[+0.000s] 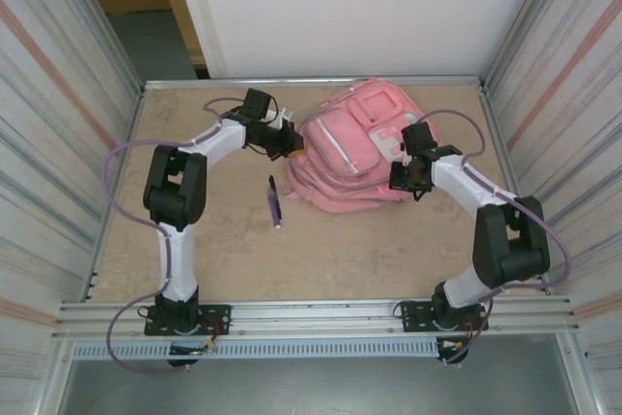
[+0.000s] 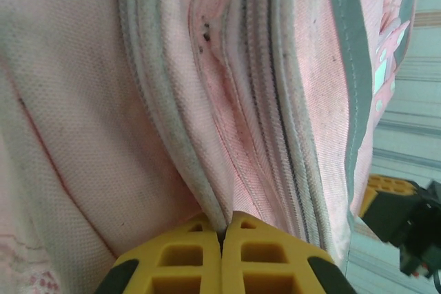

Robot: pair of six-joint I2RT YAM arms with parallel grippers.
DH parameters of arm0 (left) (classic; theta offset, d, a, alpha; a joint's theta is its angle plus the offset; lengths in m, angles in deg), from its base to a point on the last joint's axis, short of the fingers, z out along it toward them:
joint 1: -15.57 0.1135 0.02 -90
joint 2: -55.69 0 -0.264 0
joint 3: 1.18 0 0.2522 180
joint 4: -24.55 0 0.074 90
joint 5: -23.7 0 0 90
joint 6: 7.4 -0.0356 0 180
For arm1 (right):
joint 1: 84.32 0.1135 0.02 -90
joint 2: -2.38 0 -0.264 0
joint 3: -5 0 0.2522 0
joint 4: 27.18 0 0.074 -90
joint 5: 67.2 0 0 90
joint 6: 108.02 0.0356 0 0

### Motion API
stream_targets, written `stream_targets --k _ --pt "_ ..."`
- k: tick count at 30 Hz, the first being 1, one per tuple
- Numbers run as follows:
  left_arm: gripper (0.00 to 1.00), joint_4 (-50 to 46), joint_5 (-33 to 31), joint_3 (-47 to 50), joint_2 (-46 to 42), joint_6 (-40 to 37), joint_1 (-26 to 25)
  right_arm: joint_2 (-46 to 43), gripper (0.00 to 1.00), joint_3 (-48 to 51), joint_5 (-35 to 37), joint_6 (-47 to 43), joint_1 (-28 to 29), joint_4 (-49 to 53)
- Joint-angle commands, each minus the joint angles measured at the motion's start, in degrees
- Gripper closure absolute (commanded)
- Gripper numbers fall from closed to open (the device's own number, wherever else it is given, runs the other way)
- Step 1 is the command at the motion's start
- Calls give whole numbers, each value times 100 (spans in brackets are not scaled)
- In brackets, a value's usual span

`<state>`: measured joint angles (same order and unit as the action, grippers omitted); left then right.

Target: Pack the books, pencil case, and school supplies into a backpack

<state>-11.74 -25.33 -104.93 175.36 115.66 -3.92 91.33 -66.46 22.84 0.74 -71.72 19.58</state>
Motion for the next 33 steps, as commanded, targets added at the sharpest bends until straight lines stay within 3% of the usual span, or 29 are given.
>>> stream_targets --k 1,6,11,14,18,19,21,26,33 --pt "100 -77 -312 90 -229 -317 439 263 95 -48 877 42 -464 794" --pt "100 -94 -30 -9 -141 -233 402 12 87 86 922 90 -521 737" --pt "100 -121 -234 205 -485 -219 240 -787 76 296 723 -53 -490 600" --pt "71 -61 -131 336 -788 -26 182 -1565 70 452 489 -168 -406 398" --pt "66 -31 -479 638 -1347 249 172 -2654 59 513 639 -268 -325 180" --pt "66 -37 -659 709 -1490 360 169 -2958 51 537 801 -268 -307 130" --pt "65 4 -774 828 -1696 630 152 -3562 0 661 889 -272 -308 -69" --pt "65 204 -1155 922 -1761 886 -191 -4332 1 1258 -470 -625 -424 -1082" --pt "64 336 -907 621 -1012 1372 -372 -3748 1 1375 -945 -338 -583 -1022"
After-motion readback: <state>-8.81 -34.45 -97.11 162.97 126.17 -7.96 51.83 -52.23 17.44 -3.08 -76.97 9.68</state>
